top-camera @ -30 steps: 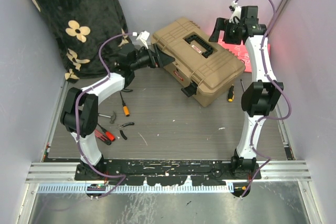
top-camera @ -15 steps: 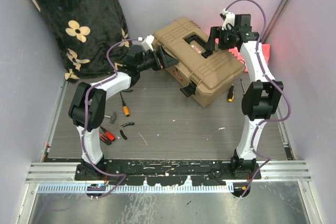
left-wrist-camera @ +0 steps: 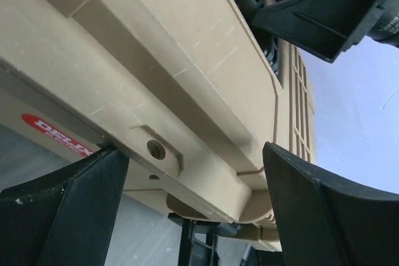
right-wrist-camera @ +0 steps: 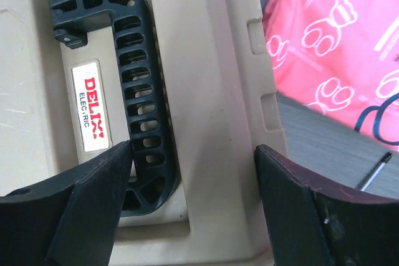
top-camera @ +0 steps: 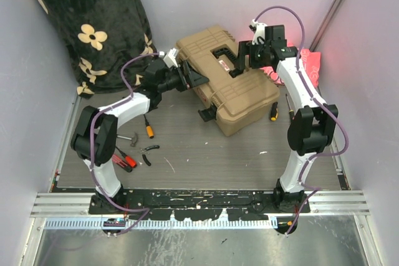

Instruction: Pack the tool kit

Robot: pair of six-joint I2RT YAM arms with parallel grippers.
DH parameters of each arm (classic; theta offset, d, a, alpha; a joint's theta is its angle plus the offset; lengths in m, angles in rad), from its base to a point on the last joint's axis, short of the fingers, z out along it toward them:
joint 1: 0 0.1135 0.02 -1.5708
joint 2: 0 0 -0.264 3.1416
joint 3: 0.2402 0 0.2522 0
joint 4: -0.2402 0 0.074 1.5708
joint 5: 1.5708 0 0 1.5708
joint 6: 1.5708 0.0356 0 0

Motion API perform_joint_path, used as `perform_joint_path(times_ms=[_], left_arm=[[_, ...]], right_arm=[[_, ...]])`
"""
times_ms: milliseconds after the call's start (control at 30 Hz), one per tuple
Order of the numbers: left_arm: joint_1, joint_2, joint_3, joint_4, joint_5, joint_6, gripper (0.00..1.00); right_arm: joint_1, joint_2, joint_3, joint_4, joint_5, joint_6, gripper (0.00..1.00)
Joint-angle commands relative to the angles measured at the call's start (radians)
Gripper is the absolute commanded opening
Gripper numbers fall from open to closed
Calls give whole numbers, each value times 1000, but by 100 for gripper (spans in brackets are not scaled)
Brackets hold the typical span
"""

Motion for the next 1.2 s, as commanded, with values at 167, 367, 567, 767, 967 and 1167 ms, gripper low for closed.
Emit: perform_joint_path(times_ms=[167,367,567,767,967,1167], left_arm=[[37,-253,-124,21,123,-31,88],[78,-337,-162,-88,204,45,92],[138,-439,-54,-490,381,427,100],[223,-539,71,-947,386,965,99],[320,-490,76,-865,404,1192,97],[324,-278,164,-700,504,1137,73]], right_arm=[[228,-87,-269,-286,-135,68,60],[237,-158,-398,-226,-96,118,71],[233,-152,-382,-226,-68,113,77],[230,-119,-344,-223,-73,112,77],[230,-85,-342,-198,-97,125,78],[231,-65,-326,-203,-102,122,78]])
